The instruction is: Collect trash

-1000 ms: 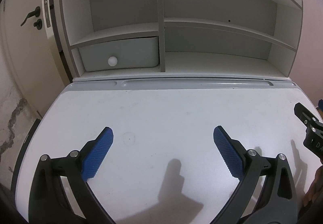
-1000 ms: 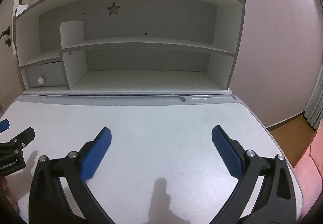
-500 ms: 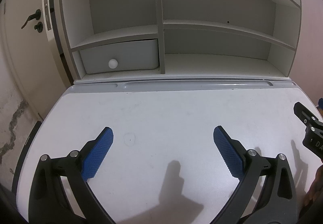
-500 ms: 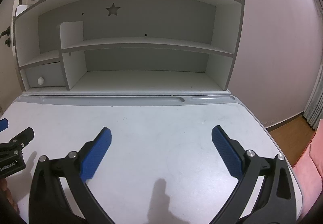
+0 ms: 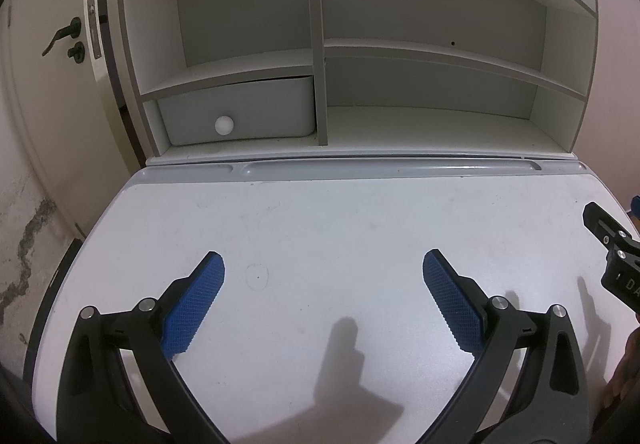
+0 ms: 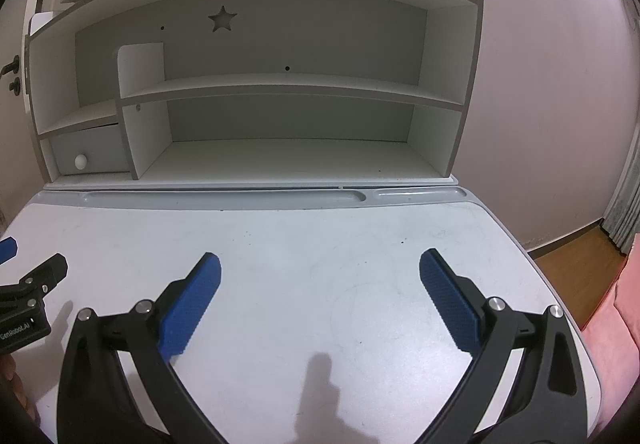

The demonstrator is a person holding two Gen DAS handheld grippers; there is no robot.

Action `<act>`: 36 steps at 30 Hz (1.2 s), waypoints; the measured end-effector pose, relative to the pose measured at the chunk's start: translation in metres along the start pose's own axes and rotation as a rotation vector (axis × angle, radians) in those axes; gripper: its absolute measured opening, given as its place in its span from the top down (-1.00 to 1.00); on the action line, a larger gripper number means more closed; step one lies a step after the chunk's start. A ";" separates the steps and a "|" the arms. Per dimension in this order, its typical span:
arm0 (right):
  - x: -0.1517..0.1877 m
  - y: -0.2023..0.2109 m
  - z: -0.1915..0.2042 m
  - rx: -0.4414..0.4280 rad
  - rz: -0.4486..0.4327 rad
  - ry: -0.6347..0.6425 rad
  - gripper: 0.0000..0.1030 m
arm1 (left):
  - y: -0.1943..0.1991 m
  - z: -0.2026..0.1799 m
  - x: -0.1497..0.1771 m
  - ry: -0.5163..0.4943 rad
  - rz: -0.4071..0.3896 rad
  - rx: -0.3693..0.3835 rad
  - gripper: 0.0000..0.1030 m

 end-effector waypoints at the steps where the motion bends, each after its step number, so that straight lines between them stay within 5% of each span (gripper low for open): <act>1: 0.000 0.000 0.000 -0.001 0.000 0.000 -0.86 | 0.000 0.000 0.001 0.001 0.005 0.004 -0.87; 36: 0.002 -0.001 -0.001 0.003 0.011 0.004 -0.86 | 0.008 -0.004 0.004 0.000 0.003 -0.009 -0.87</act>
Point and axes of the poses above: each gripper's, at about its wrist camera, not at the fingertips, and y roughly against the way its jaws point, z to its left, x to its underside, the point moved 9 cm from there along -y, roughly the way its jaws point, and after that the axes turned 15 degrees about -z, right-handed, at the moved point
